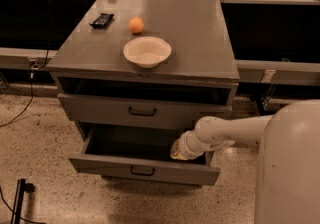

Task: Open middle drawer

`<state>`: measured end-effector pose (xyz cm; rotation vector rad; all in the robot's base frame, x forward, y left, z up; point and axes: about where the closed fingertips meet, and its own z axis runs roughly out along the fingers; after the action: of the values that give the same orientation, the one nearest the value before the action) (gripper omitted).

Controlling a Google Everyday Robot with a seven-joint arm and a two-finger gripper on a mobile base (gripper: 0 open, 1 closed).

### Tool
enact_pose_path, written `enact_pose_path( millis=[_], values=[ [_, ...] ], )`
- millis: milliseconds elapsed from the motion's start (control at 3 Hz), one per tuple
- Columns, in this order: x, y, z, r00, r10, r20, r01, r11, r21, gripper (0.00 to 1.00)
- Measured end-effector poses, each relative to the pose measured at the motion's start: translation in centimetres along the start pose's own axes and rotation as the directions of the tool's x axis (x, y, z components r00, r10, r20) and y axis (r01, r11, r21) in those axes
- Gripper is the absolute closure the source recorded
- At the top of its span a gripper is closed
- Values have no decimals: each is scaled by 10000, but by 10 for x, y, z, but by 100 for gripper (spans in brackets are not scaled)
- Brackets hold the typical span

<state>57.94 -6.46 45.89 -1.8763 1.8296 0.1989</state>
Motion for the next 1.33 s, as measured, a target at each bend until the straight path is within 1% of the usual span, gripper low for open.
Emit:
enact_pose_path(
  millis=[333, 667, 1000, 1333],
  values=[
    [9, 4, 12, 9997, 247, -18, -246, 9994, 244, 100],
    [18, 13, 23, 9971, 697, 320, -710, 9967, 403, 100],
    [27, 15, 27, 9895, 1338, 542, -1351, 9906, 212, 100],
    [33, 1, 38, 9796, 1866, 743, -1838, 9820, -429, 100]
  ],
)
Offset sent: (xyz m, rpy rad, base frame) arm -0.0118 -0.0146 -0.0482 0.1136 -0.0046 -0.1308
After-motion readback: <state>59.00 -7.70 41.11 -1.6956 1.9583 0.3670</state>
